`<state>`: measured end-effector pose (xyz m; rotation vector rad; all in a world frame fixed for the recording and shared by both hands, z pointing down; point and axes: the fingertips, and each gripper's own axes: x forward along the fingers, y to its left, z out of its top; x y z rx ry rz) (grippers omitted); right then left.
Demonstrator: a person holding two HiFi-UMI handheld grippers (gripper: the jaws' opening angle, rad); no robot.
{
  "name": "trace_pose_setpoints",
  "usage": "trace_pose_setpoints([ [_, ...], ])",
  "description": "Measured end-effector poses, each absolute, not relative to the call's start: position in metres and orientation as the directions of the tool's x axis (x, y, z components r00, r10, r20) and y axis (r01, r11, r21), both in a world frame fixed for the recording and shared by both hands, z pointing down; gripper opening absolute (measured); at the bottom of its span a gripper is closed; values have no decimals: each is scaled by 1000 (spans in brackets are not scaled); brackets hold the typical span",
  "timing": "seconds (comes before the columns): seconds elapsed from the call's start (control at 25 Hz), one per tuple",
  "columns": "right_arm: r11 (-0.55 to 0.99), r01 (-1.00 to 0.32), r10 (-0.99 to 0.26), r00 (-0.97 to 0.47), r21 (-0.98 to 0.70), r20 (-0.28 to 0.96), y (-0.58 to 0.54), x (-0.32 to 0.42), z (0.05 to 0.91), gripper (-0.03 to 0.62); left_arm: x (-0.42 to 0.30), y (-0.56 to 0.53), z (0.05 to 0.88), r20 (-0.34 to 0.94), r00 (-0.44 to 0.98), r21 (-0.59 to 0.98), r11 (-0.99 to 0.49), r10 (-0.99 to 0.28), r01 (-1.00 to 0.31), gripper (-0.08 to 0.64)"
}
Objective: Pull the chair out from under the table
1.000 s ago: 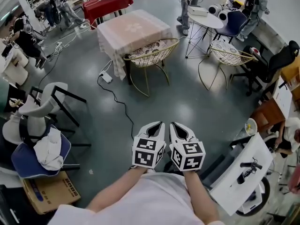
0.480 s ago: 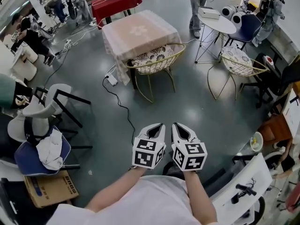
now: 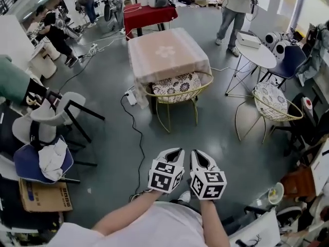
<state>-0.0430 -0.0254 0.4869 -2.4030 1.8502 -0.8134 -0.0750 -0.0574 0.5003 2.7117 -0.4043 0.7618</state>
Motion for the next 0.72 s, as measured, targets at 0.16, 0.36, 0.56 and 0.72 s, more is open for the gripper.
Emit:
trace_pose_setpoints([
  [0.16,-274,-912,-906,138,-304,401,-32,-22,489,3,-57,-62,503,544,813,204,-908,-207,-367,3],
  [0.36,-242,-925,-908,109,-294,405,-49,-5,486,3,-45,-77,505,545,810,224,-893,-218,-391,3],
  [0.56,-198,-940,-909,69,-278,412,-80,3,491,3,-28,-105,512,545,810,233,-889,-217,-394,3],
  [0.72,-186,-948,-906,64,-258,419,-118,25,491,3,-4,-144,513,540,814,249,-884,-213,-396,3],
])
